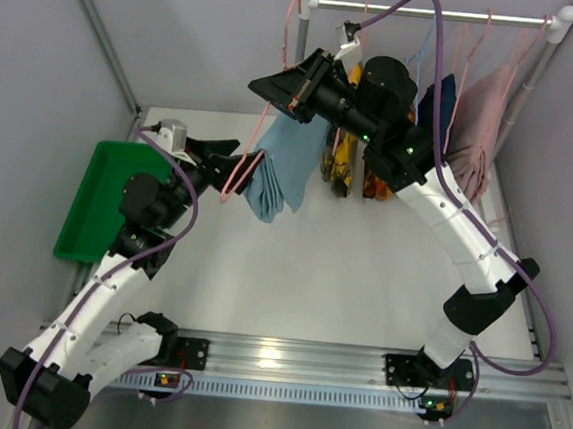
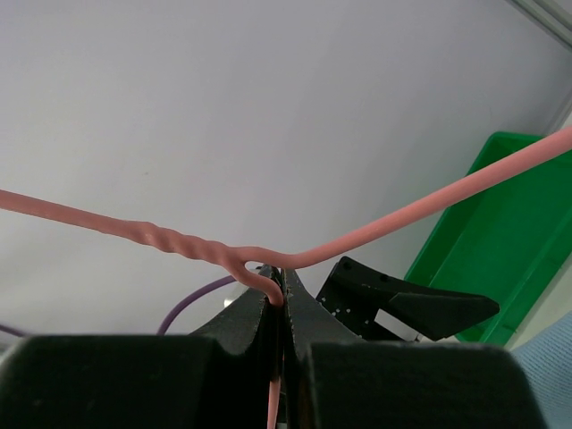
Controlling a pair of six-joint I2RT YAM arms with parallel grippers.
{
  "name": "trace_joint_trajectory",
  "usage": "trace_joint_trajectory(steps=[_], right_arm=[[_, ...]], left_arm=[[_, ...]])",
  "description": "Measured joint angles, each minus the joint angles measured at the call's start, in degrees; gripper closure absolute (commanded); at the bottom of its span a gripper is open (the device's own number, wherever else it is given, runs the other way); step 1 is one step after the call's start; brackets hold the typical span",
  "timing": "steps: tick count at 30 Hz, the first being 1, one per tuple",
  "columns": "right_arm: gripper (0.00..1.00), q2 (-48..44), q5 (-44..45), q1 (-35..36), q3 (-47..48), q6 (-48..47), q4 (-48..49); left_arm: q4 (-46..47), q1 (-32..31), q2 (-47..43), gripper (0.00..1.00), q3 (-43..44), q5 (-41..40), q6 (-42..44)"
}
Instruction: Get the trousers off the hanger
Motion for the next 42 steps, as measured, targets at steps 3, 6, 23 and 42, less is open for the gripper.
trace_joint_trajectory(steps=[3, 6, 23, 42], right_arm=[[1.00, 0.00, 0.00, 0.00, -0.02, 0.00, 0.00], [1.00, 0.00, 0.00, 0.00, -0.09, 0.00, -0.04], [1.00, -0.33, -0.85, 0.42, -4.20, -0.17, 0.63], [1.00, -13.73, -8.52, -5.46, -29.51, -7.85, 4.59]], left_arm=[[0.00, -0.11, 0.33, 0.22, 0.20, -0.31, 0.50], [0.00, -0.24, 0.76, 0.27, 0.26, -0.33, 0.83], [-2.08, -0.35, 3.37, 1.00, 2.73, 2.38, 1.68], [-16.81, -0.37, 5.05, 1.00, 15.93, 3.69, 1.03]])
